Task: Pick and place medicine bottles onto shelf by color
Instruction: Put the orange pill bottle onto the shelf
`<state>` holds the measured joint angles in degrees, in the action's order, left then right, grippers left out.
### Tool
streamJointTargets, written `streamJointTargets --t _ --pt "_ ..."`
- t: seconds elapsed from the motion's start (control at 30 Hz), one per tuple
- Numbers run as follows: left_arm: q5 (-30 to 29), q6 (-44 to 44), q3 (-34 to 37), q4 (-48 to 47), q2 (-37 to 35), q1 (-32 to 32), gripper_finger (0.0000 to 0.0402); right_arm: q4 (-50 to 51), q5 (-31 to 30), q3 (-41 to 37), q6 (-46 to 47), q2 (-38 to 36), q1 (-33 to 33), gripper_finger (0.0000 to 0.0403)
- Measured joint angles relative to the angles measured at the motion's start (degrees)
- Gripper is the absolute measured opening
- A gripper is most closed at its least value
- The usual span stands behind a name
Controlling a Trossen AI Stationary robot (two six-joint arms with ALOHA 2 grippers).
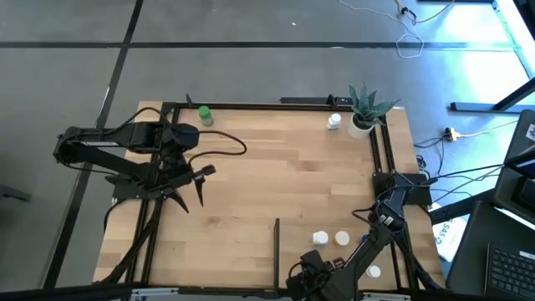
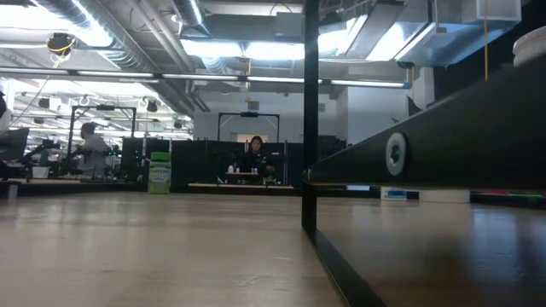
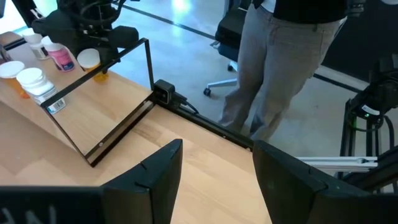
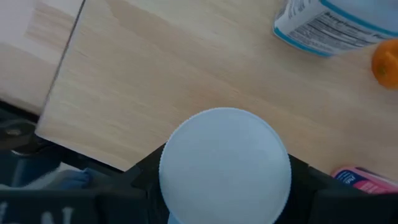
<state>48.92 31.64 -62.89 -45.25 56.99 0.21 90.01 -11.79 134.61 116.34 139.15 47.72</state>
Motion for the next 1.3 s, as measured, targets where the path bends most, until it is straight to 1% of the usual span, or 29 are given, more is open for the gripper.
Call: streamJointTargets --t 0.23,1.1,1.3 --pt "0.0 0.0 0.0 0.0 0.0 0.0 0.0190 0.0 0.9 0.0 -4.6 0.0 0.0 0.0198" --pt "0.0 0.0 0.0 0.0 0.0 0.0 0.0190 0.0 0.9 -0.7 -6.1 -0.1 -1.0 0.0198" --pt "0.0 0.0 0.0 0.0 0.0 0.0 0.0190 0.0 0.9 -0.7 -9.0 -0.1 -1.2 0.0218"
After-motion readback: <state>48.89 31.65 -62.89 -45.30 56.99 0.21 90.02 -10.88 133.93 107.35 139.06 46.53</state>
